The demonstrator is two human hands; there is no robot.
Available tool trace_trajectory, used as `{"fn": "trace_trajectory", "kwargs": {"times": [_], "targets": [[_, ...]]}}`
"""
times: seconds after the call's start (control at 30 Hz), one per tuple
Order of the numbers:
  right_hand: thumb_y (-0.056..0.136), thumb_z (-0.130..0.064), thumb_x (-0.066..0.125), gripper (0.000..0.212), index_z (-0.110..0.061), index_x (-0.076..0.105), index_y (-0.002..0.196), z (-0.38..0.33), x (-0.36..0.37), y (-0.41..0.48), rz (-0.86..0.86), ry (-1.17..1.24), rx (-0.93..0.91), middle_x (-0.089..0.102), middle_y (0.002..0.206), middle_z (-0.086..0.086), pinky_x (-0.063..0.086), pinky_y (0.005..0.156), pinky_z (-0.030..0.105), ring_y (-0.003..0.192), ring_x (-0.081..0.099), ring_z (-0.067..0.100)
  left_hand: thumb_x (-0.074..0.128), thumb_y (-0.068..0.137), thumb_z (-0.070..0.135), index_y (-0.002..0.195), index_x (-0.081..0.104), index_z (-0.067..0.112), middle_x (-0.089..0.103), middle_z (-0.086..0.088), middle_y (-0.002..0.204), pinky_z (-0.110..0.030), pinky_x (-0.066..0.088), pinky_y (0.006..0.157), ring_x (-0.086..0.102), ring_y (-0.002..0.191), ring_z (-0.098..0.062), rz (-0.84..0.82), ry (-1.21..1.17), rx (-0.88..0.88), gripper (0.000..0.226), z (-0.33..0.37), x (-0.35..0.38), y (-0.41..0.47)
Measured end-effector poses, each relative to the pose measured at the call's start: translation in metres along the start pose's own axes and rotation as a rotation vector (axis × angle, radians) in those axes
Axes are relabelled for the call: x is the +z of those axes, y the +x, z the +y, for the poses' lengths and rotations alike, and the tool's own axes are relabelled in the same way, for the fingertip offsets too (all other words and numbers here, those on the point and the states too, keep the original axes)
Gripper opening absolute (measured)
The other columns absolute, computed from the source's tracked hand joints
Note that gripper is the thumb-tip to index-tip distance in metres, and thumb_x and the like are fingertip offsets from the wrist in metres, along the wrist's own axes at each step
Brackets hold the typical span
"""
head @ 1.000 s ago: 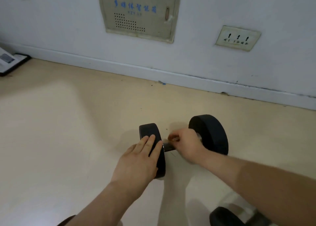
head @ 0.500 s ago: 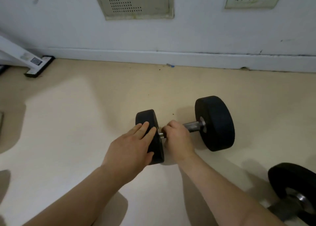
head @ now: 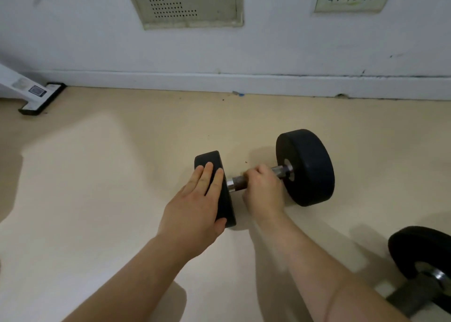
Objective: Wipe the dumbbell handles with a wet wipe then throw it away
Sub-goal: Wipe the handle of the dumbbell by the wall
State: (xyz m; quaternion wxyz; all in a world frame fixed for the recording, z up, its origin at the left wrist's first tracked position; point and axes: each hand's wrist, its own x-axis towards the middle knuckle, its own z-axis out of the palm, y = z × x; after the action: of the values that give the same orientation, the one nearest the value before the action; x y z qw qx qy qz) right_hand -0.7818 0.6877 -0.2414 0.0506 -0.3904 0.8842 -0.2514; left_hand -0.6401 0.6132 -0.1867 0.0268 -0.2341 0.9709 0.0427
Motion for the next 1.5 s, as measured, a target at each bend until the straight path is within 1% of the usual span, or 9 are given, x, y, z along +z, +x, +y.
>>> {"fn": "trace_trajectory", "kwargs": {"times": [0.23,0.37,0.5,0.63,0.77,0.9,1.03,1.13,1.5], "targets": [[0.084,-0.010,0.064,0.018,-0.010,0.068,0.102,0.019,-0.002,0.011,0.102,-0.003,0.127,0.057,0.098,0.006,0.049,0.080,0.031,0.085,0.057,0.021,0.056,0.083,0.055,0.150,-0.014,0.018,-0.014,-0.006,0.159,-0.034,0.010,0.119,-0.010,0.147,-0.020,-0.029,0.067,0.024,0.104,-0.006,0.004,0.003],[0.068,-0.001,0.075,0.022,-0.007,0.070,0.089,0.005,0.011,0.009,0.001,-0.019,-0.160,0.058,0.084,0.008,0.048,0.062,0.031,0.072,0.058,0.025,0.056,0.079,0.062,0.150,-0.015,0.018,-0.013,-0.006,0.160,-0.039,0.014,0.118,-0.008,0.147,-0.020,-0.067,0.093,0.025,0.109,-0.017,0.000,0.019],[0.078,-0.002,0.066,0.017,-0.008,0.070,0.094,0.019,0.011,0.024,0.157,0.038,0.161,0.059,0.089,0.009,0.048,0.070,0.032,0.080,0.059,0.027,0.063,0.071,0.062,0.150,-0.016,0.019,-0.014,-0.003,0.160,-0.040,0.012,0.119,-0.011,0.147,-0.018,-0.148,0.024,-0.002,0.120,-0.026,-0.006,0.041],[0.068,-0.001,0.075,0.019,-0.006,0.068,0.085,0.004,0.024,0.023,0.085,0.033,-0.162,0.057,0.076,0.008,0.052,0.057,0.031,0.065,0.056,0.025,0.065,0.064,0.070,0.150,-0.016,0.019,-0.014,0.000,0.159,-0.041,0.012,0.119,-0.012,0.146,-0.018,-0.186,-0.012,-0.031,0.128,-0.033,-0.007,0.060],[0.076,-0.002,0.069,0.013,-0.008,0.070,0.087,0.026,0.020,0.048,0.216,0.056,0.160,0.057,0.083,0.007,0.050,0.070,0.031,0.074,0.056,0.022,0.049,0.076,0.073,0.151,-0.011,0.018,-0.009,0.000,0.160,-0.041,0.009,0.119,-0.010,0.146,-0.019,-0.144,-0.099,-0.064,0.110,-0.035,-0.007,0.073],[0.069,0.003,0.074,0.016,-0.005,0.068,0.081,0.000,0.037,0.037,0.078,0.061,-0.246,0.058,0.074,0.009,0.049,0.057,0.031,0.065,0.057,0.024,0.025,0.092,0.062,0.152,0.004,0.016,0.008,-0.005,0.160,-0.038,0.011,0.119,0.002,0.147,-0.020,0.031,-0.169,-0.101,0.078,-0.036,0.006,0.080],[0.072,0.000,0.073,0.018,-0.007,0.071,0.088,0.032,0.022,0.065,0.223,0.008,0.058,0.061,0.080,0.007,0.053,0.067,0.034,0.073,0.059,0.023,0.025,0.090,0.058,0.149,0.019,0.015,0.026,-0.005,0.154,-0.038,0.019,0.117,0.018,0.143,-0.023,0.146,-0.172,-0.113,0.073,-0.039,0.017,0.089],[0.070,0.000,0.076,0.018,-0.004,0.071,0.087,0.002,0.038,0.055,0.142,0.060,-0.150,0.061,0.076,0.008,0.056,0.064,0.038,0.070,0.059,0.024,0.022,0.086,0.056,0.144,0.032,0.013,0.039,-0.007,0.146,-0.039,0.026,0.114,0.029,0.137,-0.024,0.208,-0.210,-0.135,0.072,-0.040,0.021,0.098],[0.076,-0.001,0.071,0.022,-0.008,0.071,0.097,-0.022,0.024,0.070,-0.051,-0.043,-0.148,0.063,0.085,0.005,0.056,0.075,0.037,0.075,0.061,0.020,0.038,0.077,0.073,0.148,0.014,0.018,0.022,-0.006,0.153,-0.051,0.022,0.113,0.018,0.142,-0.026,-0.123,-0.280,-0.098,0.093,-0.067,0.002,0.132]]}}
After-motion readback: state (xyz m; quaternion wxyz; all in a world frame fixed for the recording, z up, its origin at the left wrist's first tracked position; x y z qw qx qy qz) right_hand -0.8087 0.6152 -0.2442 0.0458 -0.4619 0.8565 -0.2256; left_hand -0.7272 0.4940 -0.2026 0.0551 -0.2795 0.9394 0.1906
